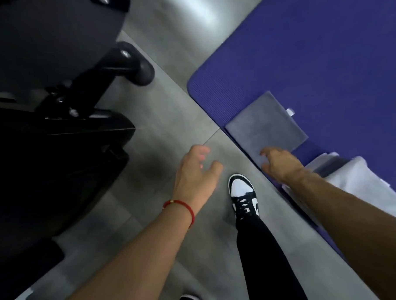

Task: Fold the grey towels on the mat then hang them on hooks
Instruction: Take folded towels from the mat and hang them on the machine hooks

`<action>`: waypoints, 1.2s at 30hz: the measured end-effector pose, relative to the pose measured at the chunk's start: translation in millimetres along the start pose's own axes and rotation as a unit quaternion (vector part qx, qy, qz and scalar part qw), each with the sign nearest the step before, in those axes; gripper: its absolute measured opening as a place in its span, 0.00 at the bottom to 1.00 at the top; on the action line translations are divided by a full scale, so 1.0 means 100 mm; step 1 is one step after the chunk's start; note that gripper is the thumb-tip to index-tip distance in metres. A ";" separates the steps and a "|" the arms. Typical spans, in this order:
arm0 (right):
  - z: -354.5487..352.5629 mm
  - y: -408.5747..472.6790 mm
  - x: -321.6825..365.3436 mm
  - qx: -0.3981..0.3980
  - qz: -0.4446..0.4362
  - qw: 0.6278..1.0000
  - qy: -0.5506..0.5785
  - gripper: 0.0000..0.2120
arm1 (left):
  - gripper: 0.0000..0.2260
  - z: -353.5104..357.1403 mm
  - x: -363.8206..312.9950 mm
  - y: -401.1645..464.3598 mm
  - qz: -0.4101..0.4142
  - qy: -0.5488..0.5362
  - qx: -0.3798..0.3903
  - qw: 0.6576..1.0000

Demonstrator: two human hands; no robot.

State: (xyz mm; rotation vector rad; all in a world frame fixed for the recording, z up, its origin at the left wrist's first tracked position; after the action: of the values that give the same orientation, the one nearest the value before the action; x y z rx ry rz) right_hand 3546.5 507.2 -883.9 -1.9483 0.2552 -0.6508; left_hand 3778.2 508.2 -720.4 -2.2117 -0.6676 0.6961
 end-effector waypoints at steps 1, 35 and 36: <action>0.05 0.23 -0.01 0.006 -0.009 1.000 -0.023 0.21 | 0.15 0.09 0.02 0.16 0.003 0.002 0.001 1.000; -0.57 -2.09 1.12 -0.145 -0.202 0.967 0.061 0.22 | 0.12 -1.09 0.68 -0.91 -0.023 -0.109 -0.013 0.994; -0.51 -2.48 1.23 -0.155 -0.215 0.958 0.111 0.24 | 0.12 -1.16 0.75 -1.17 -0.024 -0.133 -0.017 0.991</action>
State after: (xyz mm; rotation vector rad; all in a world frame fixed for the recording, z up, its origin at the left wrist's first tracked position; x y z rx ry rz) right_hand 3594.9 525.7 -607.5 -2.2558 0.0695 -1.1777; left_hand 3878.2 573.1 -583.8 -2.1457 -0.8669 0.9719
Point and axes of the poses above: each hand's wrist, its own y-axis towards the middle knuckle, its own z-axis out of the palm, x = y × z, the point moved 7 cm from there along y, towards the middle knuckle, and after that the axes turned 13 degrees about y, right-handed, at the moved point
